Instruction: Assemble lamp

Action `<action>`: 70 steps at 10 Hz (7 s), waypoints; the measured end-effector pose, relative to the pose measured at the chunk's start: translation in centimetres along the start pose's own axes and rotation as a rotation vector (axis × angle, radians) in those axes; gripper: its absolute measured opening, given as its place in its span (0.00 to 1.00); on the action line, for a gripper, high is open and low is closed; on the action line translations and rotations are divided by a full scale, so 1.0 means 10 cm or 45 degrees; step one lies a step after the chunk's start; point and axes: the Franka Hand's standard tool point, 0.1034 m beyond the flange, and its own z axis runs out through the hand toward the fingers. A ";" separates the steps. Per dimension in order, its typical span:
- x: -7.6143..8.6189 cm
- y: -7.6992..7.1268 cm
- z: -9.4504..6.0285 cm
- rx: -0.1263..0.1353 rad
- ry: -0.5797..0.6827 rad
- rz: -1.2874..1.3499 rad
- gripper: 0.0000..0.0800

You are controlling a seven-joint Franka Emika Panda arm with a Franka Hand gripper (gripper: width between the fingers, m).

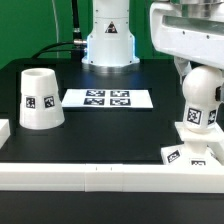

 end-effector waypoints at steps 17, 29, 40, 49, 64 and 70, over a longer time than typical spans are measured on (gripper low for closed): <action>0.00 0.04 -0.02 -0.051 -0.014 -1.310 0.87; 0.07 0.05 -0.01 -0.190 -0.008 -2.723 0.87; 0.04 0.01 0.01 -0.320 -0.095 -3.654 0.72; 0.06 0.02 0.01 -0.266 -0.046 -3.083 0.72; 0.03 0.00 0.02 -0.099 0.016 -1.415 0.72; 0.01 -0.01 0.02 -0.090 0.034 -0.899 0.72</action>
Offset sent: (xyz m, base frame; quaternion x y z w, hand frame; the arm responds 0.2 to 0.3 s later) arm 0.0000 0.0000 0.0000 0.0000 0.0000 0.0000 1.0000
